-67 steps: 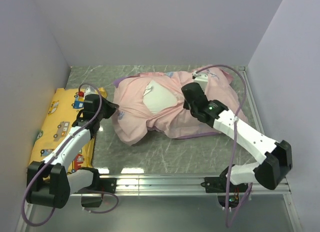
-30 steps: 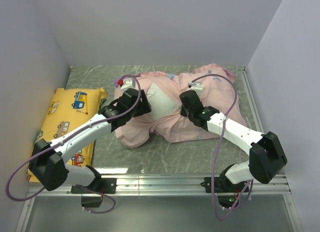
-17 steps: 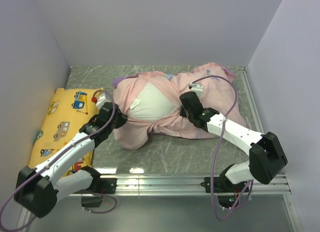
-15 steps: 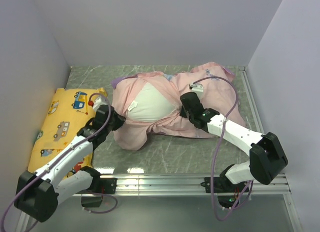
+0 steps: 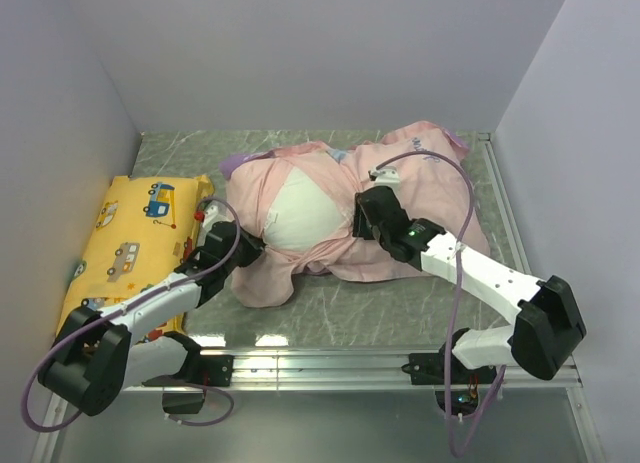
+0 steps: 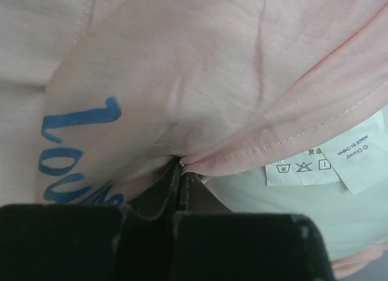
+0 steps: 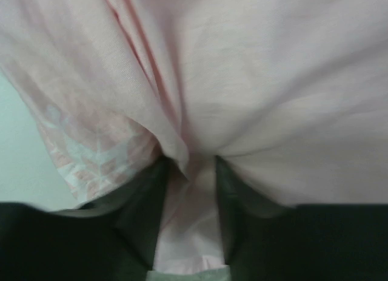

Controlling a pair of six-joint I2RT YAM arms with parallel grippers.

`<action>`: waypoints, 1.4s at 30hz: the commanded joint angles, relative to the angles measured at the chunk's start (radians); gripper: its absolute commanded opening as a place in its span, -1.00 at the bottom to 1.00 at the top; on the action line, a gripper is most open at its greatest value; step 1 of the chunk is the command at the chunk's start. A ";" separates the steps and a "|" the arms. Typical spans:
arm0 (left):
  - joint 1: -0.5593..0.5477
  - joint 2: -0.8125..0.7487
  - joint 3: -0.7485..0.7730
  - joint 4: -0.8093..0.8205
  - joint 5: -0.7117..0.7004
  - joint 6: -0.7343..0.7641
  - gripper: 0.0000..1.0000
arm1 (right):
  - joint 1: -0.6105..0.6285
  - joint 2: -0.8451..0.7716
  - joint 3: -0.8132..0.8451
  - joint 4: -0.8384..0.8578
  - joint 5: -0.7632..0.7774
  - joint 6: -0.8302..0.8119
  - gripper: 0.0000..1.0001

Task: Remove the pillowcase from the pillow

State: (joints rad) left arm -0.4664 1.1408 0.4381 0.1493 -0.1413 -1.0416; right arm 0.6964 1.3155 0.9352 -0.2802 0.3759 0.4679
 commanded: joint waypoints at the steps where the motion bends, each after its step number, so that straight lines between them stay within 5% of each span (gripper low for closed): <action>1: -0.060 0.008 0.008 -0.062 -0.014 0.012 -0.99 | 0.011 -0.039 0.089 -0.134 0.040 -0.041 0.07; 5: -0.067 -0.030 0.027 -0.089 -0.032 0.020 -0.99 | 0.014 -0.056 0.172 -0.212 0.032 -0.041 0.29; 17: -0.075 -0.052 0.045 -0.099 -0.018 0.014 -0.99 | 0.256 -0.082 0.416 -0.251 0.083 -0.127 0.35; 25: -0.075 -0.062 0.056 -0.116 -0.029 0.012 -0.99 | 0.351 0.195 0.502 -0.146 0.031 -0.242 0.36; 35: -0.075 -0.078 0.042 -0.119 -0.024 0.003 -0.99 | 0.354 0.430 0.493 -0.136 0.106 -0.230 0.84; 42: -0.075 -0.099 0.042 -0.123 -0.012 0.000 -0.99 | 0.359 0.537 0.521 -0.165 0.090 -0.203 0.90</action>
State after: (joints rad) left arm -0.5274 1.0615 0.4671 0.0555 -0.1848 -1.0382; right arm 1.0515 1.7855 1.4284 -0.4255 0.4698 0.2375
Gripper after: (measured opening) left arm 0.014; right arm 0.950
